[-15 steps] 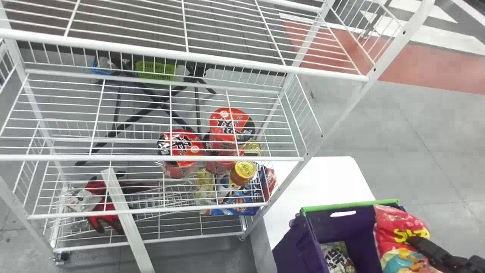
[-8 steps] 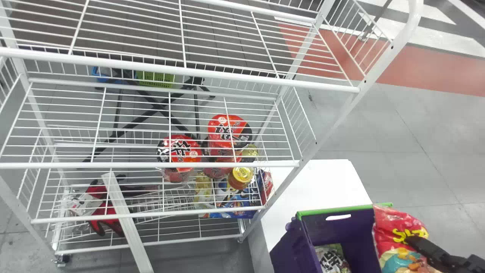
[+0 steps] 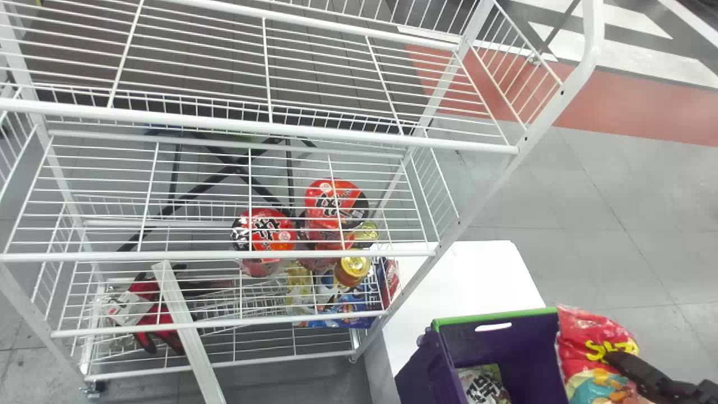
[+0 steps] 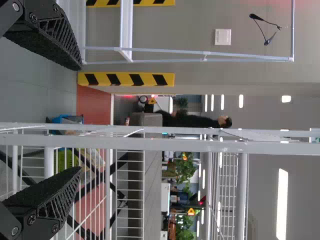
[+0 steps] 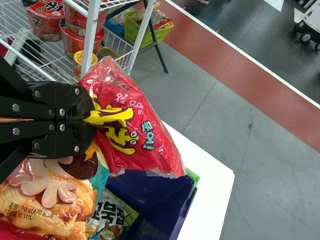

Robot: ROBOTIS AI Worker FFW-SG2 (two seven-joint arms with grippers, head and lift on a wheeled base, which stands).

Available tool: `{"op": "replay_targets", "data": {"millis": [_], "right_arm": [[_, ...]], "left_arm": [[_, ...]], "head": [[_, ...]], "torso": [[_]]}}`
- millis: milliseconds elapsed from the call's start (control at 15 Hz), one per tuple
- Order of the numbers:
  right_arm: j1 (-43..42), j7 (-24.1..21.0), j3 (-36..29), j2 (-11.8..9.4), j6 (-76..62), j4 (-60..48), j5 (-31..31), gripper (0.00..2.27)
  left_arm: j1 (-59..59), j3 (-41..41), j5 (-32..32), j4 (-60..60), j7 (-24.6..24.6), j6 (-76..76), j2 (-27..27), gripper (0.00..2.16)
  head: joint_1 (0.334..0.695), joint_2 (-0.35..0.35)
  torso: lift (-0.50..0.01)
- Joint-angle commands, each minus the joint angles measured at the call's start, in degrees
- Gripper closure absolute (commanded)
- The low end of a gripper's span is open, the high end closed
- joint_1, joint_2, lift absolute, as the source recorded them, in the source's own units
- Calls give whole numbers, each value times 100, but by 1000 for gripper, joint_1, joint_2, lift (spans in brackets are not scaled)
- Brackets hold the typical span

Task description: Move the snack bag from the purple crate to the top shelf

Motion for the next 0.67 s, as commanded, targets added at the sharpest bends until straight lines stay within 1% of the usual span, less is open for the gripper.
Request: {"op": "replay_targets", "data": {"millis": [0,600], "right_arm": [[8,0,2,0,12,0,0,1983],[8,0,46,0,12,-9,0,1983]], "left_arm": [[11,0,0,-5,-17,0,5,107],[20,0,0,-5,-34,0,14,107]], "head": [[695,-350],[695,-350]], "torso": [[-237],[-201]]}}
